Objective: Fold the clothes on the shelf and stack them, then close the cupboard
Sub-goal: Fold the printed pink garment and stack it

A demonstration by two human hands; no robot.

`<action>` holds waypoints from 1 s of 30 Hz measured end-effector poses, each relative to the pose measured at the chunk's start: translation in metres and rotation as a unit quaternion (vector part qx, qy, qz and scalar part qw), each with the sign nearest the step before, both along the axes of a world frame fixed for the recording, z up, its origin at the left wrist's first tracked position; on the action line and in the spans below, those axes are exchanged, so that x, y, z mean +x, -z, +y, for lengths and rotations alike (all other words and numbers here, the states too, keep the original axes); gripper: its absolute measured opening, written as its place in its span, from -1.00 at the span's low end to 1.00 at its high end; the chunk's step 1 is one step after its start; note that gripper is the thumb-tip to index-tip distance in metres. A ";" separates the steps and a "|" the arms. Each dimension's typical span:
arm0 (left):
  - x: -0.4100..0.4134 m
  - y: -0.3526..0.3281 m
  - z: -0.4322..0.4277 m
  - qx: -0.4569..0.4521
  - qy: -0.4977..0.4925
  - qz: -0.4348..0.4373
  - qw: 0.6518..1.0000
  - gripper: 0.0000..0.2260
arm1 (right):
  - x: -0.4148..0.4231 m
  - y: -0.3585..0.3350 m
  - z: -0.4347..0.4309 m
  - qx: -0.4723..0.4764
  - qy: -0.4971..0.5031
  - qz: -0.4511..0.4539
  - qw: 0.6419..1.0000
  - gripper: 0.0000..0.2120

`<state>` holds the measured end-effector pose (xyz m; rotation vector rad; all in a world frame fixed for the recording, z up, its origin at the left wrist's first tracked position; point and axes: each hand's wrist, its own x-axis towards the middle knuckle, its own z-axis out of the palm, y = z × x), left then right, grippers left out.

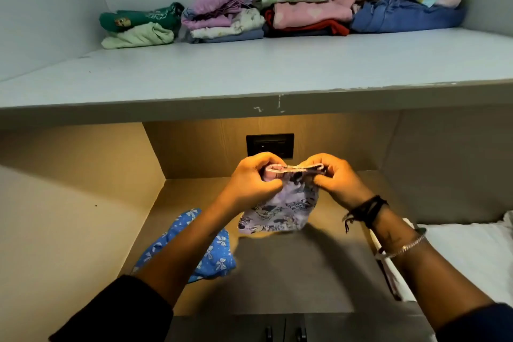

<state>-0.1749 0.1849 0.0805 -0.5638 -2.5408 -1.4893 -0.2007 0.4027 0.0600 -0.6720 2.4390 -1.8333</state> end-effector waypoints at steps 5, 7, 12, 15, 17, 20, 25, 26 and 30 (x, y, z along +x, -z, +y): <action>0.062 0.089 -0.003 0.045 0.020 -0.107 0.993 -0.86 | 0.066 0.054 0.012 0.124 -0.093 -0.044 0.987 -0.92; 0.091 0.131 -0.001 0.021 0.052 -0.174 0.983 -0.86 | 0.091 0.092 0.019 0.169 -0.116 -0.108 0.973 -0.85; 0.131 0.173 0.000 0.003 0.054 -0.245 0.968 -0.61 | 0.125 0.146 0.027 0.190 -0.097 -0.212 0.954 -0.88; 0.125 0.175 0.001 0.043 0.049 -0.283 0.957 -0.46 | 0.116 0.142 0.025 0.116 -0.042 -0.234 0.964 -0.87; 0.111 0.181 0.003 0.092 -0.006 -0.297 0.951 -0.56 | 0.103 0.141 0.018 0.105 -0.016 -0.215 0.971 -0.88; 0.090 0.186 0.004 0.081 -0.095 -0.297 0.947 -0.66 | 0.085 0.143 0.005 0.121 0.044 -0.190 0.973 -0.86; 0.078 0.188 0.010 0.091 -0.182 -0.300 0.932 -0.74 | 0.070 0.150 -0.014 0.266 0.137 -0.080 0.951 -0.85; 0.078 0.187 0.012 0.102 -0.194 -0.305 0.927 -0.73 | 0.071 0.152 -0.015 0.330 0.168 0.005 0.929 -0.81; 0.080 0.196 0.020 0.107 -0.241 -0.295 0.918 -0.72 | 0.086 0.166 -0.014 0.455 0.074 0.253 0.851 -0.53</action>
